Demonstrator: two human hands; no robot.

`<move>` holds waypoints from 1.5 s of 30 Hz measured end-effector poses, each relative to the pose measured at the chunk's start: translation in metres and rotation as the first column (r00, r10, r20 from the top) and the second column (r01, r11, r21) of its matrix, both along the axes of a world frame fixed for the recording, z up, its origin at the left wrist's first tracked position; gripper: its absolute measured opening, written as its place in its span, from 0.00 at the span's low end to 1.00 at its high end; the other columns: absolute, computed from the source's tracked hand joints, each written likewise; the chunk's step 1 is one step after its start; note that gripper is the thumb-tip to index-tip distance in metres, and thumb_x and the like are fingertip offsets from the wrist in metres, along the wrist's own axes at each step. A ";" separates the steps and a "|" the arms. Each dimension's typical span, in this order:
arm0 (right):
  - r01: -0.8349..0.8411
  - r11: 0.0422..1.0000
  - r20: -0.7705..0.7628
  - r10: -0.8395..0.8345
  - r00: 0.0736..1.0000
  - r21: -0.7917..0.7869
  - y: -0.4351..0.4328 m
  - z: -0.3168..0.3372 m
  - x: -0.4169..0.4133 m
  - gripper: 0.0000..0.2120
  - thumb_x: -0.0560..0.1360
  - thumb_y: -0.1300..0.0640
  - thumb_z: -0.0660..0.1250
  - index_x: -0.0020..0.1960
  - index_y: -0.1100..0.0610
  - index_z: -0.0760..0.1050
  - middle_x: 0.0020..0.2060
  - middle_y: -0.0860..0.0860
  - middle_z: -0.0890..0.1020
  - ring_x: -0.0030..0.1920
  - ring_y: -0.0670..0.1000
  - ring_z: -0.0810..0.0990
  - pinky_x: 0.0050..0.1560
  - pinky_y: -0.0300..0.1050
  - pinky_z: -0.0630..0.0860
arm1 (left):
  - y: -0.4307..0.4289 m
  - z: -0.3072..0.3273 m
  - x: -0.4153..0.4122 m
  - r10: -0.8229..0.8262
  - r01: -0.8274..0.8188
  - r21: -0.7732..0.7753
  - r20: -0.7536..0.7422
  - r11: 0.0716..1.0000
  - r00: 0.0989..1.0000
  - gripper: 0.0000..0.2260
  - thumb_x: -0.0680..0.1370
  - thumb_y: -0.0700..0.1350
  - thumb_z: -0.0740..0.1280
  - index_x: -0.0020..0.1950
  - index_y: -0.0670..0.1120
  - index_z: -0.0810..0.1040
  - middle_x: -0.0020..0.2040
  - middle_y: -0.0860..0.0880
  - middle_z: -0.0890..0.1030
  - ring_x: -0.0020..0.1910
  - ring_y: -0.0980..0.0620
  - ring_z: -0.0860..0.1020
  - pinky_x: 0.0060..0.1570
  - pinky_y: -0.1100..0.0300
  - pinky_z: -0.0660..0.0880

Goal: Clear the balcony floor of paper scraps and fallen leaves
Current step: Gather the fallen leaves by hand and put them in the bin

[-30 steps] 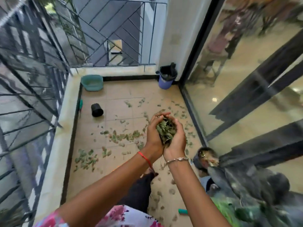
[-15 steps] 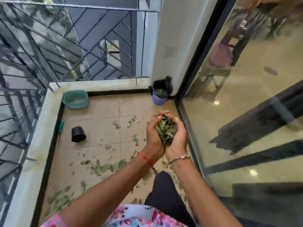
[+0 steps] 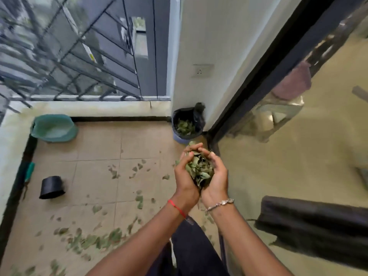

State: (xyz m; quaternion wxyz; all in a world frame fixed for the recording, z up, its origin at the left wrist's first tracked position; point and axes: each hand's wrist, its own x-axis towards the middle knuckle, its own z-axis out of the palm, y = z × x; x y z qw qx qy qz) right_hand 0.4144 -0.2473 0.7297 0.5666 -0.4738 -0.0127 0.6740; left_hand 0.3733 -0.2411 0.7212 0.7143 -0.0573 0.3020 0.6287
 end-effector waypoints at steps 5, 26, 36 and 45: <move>0.073 0.982 -0.095 -0.091 0.991 -0.174 0.115 -0.062 0.022 0.09 0.73 0.57 0.62 0.45 0.61 0.78 0.46 0.56 0.81 0.48 0.54 0.80 0.46 0.45 0.77 | 0.108 -0.066 0.019 0.009 -0.014 -0.097 -0.052 0.995 0.999 0.10 0.69 0.37 0.59 0.48 0.40 0.76 0.48 0.45 0.80 0.45 0.49 0.79 0.45 0.58 0.79; -0.065 0.901 0.489 0.292 0.822 -0.429 0.436 -0.463 0.066 0.07 0.74 0.65 0.65 0.45 0.55 0.80 0.42 0.53 0.82 0.43 0.50 0.82 0.46 0.44 0.79 | 0.421 -0.477 0.042 -0.569 0.300 -0.575 -0.370 0.761 0.735 0.43 0.57 0.64 0.76 0.68 0.51 0.67 0.67 0.43 0.70 0.63 0.44 0.74 0.64 0.47 0.72; -0.389 0.632 0.615 0.766 0.187 -0.670 0.455 -0.470 0.066 0.16 0.76 0.66 0.60 0.61 0.61 0.76 0.50 0.57 0.80 0.40 0.51 0.75 0.34 0.34 0.70 | 0.427 -0.467 0.003 -0.745 0.466 -0.601 -0.627 0.649 0.229 0.20 0.77 0.39 0.66 0.69 0.38 0.71 0.66 0.40 0.74 0.64 0.46 0.74 0.59 0.60 0.70; -0.525 0.114 0.492 0.556 -0.670 -0.844 0.417 -0.409 0.035 0.15 0.78 0.54 0.59 0.58 0.64 0.73 0.59 0.60 0.76 0.61 0.60 0.73 0.65 0.53 0.66 | 0.402 -0.400 -0.049 -0.413 0.537 -0.661 -0.749 0.524 -0.519 0.17 0.73 0.39 0.63 0.62 0.39 0.76 0.61 0.40 0.75 0.62 0.41 0.72 0.61 0.51 0.70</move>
